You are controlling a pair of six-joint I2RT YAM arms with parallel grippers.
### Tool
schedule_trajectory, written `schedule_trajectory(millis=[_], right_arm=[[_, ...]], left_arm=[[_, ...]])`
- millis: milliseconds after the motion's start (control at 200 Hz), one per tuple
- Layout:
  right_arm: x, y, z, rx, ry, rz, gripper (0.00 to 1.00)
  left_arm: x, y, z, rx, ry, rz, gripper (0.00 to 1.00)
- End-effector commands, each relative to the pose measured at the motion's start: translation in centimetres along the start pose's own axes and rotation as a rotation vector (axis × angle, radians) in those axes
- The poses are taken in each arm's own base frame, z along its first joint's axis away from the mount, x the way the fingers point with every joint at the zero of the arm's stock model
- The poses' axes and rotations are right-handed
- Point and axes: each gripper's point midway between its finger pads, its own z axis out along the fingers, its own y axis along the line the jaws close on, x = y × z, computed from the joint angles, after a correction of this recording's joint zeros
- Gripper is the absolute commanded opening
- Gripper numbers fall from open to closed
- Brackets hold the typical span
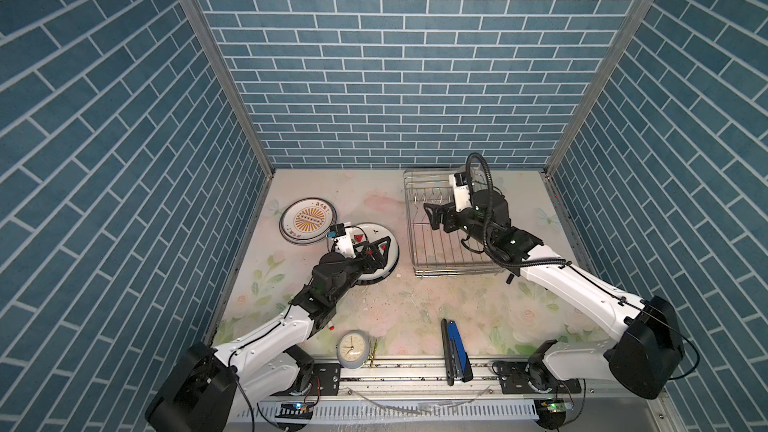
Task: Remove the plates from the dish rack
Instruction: 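Close the right gripper on the rim of the grey plate in the rack, then lift the grey plate out of the rack toward the left gripper with the right gripper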
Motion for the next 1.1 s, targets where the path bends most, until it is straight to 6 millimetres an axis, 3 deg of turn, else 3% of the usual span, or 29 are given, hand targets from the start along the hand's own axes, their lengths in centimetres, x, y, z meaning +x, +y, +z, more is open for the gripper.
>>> schedule_trajectory(millis=[0, 105, 220, 345, 540, 685, 795, 1095], right_arm=[[-0.5, -5.7, -0.4, 0.256, 0.006, 0.034, 0.97], [-0.8, -9.8, 0.3, 0.447, 0.030, 0.019, 0.95], [-0.3, -11.7, 2.3, 0.504, 0.089, 0.021, 0.93], [-0.1, -12.7, 4.4, 0.542, 0.137, 0.002, 0.85], [0.5, -14.4, 6.8, 0.638, 0.183, -0.045, 0.61], [0.9, -15.4, 7.7, 0.704, 0.195, -0.066, 0.48], [1.2, -15.8, 8.3, 0.726, 0.207, -0.077, 0.30], [1.1, -16.2, 8.8, 0.755, 0.205, -0.101, 0.13]], left_arm=[[-1.6, -3.6, 1.7, 0.098, -0.030, 0.056, 1.00], [-0.7, -5.5, 3.5, 0.181, 0.013, 0.050, 1.00], [0.1, -6.3, 5.4, 0.202, 0.055, 0.046, 1.00], [0.7, -6.7, 6.8, 0.221, 0.076, 0.041, 1.00], [1.2, -6.6, 7.6, 0.228, 0.087, 0.023, 1.00], [1.7, -6.4, 8.0, 0.226, 0.099, 0.006, 1.00], [2.1, -6.3, 8.3, 0.232, 0.109, -0.010, 1.00], [2.5, -5.7, 8.2, 0.225, 0.102, -0.025, 1.00]])
